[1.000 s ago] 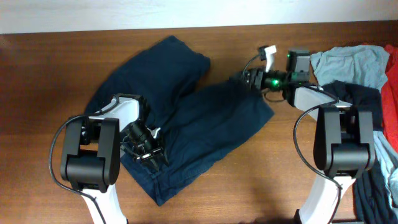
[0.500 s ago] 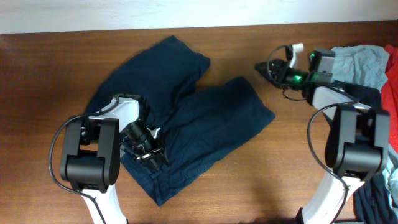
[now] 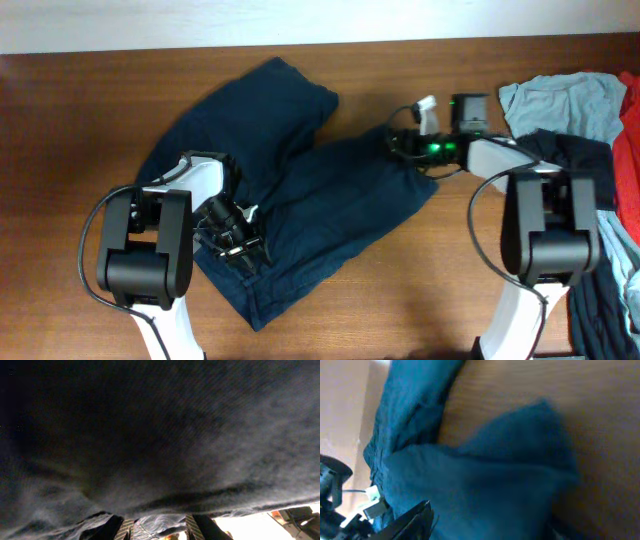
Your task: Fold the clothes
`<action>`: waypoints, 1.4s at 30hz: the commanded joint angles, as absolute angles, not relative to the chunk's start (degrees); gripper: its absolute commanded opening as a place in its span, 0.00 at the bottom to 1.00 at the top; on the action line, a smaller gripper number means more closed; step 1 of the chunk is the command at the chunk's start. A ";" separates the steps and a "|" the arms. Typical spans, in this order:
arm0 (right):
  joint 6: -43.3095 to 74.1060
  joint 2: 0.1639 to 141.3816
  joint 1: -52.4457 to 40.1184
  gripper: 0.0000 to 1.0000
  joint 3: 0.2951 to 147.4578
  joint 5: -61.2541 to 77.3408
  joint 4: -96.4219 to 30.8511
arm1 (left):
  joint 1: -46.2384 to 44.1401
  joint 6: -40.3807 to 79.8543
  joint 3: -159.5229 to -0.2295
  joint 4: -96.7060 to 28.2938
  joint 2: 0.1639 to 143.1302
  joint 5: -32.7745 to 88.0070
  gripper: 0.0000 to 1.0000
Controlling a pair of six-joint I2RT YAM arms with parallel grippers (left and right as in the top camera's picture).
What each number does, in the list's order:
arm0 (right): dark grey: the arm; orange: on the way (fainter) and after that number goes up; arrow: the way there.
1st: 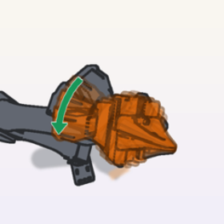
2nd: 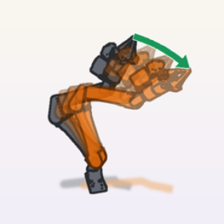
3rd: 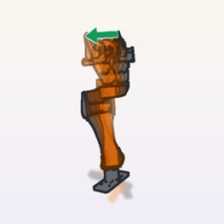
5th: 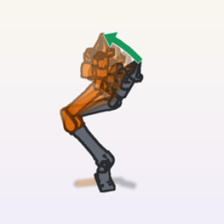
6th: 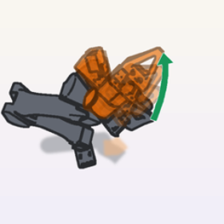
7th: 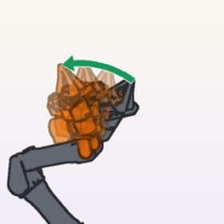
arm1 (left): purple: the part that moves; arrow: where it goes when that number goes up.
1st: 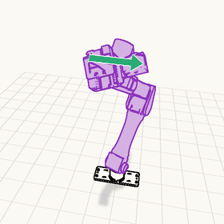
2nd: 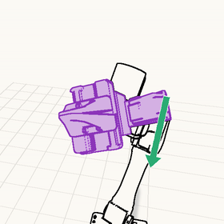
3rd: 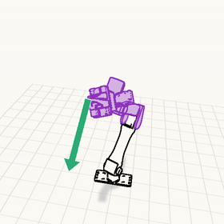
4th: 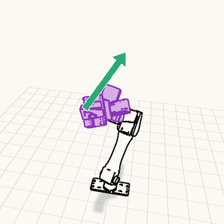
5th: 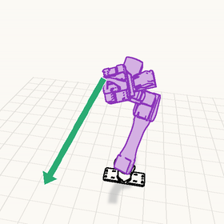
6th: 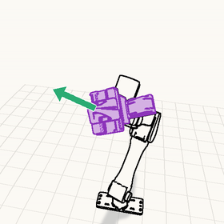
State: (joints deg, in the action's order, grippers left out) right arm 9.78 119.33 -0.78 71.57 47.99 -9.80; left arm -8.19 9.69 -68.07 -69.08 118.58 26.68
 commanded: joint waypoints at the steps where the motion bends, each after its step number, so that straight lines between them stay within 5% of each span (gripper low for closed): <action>1: 8.10 119.13 -2.90 0.55 71.70 51.35 -3.88 | -8.62 9.74 -66.15 -64.88 121.91 24.23 0.35; 6: 18.90 118.30 0.58 0.61 71.81 52.29 7.99 | -8.62 9.72 -66.15 -64.88 121.91 24.23 0.35; 13: 24.56 116.49 13.65 0.61 73.21 60.73 6.09 | -8.62 9.72 -66.15 -64.03 121.91 24.23 0.35; 19: 16.10 116.49 18.37 0.60 73.21 63.68 -21.39 | -8.62 9.67 -66.19 -63.42 121.91 24.21 0.34; 22: 7.14 116.49 17.17 0.60 73.19 50.65 -40.25 | -8.62 9.28 -66.92 -63.40 121.54 24.23 0.34; 29: 5.98 116.51 11.11 0.60 72.88 35.05 -49.54 | -8.62 9.32 -71.16 -62.57 112.84 20.21 0.34; 33: 5.98 116.55 5.82 0.50 71.90 35.05 -41.17 | -8.62 9.32 -74.00 -62.39 103.61 15.20 0.34; 36: 7.01 116.53 3.60 0.23 71.96 32.38 -35.20 | -8.62 9.32 -74.15 -63.20 98.00 13.67 0.40; 42: 8.38 116.51 3.44 0.23 71.96 30.55 -33.39 | -12.62 15.94 -72.51 -71.44 94.89 13.67 0.40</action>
State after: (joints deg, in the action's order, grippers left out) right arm 7.81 117.16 3.25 72.40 32.77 -33.56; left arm -9.39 11.86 -73.95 -69.73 95.35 14.72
